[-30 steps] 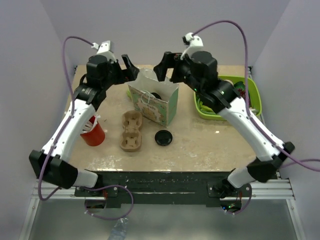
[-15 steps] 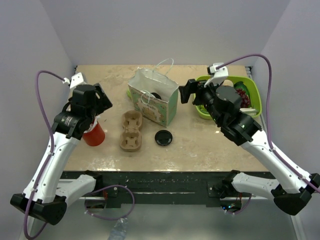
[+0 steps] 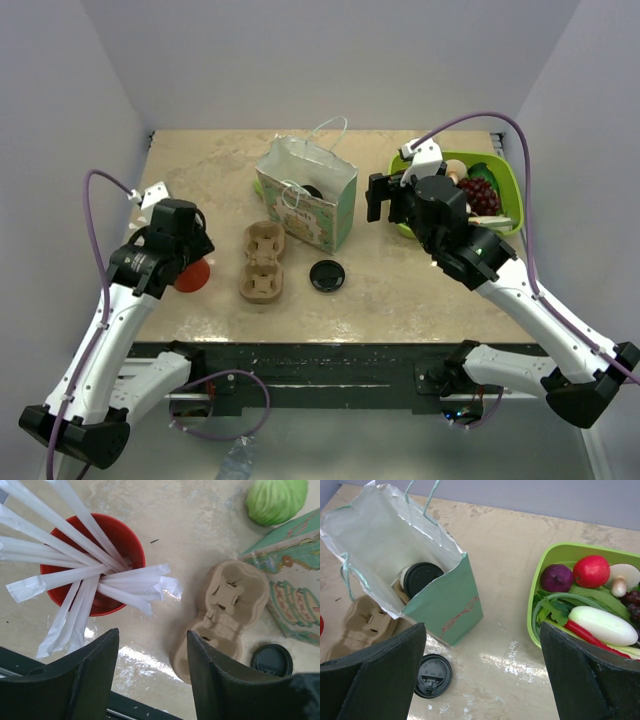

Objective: Pack the takeout coffee

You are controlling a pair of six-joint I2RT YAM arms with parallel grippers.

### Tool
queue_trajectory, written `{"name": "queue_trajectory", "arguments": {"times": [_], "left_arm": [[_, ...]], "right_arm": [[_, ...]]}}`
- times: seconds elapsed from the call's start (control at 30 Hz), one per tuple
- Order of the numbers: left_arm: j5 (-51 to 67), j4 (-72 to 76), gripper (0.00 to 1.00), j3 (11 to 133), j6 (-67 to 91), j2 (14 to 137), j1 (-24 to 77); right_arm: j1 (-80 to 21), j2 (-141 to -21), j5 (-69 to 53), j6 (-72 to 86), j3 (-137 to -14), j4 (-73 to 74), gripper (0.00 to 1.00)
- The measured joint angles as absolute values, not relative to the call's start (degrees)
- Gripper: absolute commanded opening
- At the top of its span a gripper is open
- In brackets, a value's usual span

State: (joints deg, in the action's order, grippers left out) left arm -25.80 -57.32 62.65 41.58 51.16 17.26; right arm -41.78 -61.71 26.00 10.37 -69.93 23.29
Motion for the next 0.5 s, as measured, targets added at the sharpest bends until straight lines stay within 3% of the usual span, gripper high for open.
{"name": "queue_trajectory", "arguments": {"times": [0.5], "left_arm": [[-30.06, -56.36, 0.36, 61.01, 42.68, 58.70, 17.26]], "right_arm": [[-41.78, -60.90, 27.44, 9.04, -69.21, 23.44, 0.98]]}}
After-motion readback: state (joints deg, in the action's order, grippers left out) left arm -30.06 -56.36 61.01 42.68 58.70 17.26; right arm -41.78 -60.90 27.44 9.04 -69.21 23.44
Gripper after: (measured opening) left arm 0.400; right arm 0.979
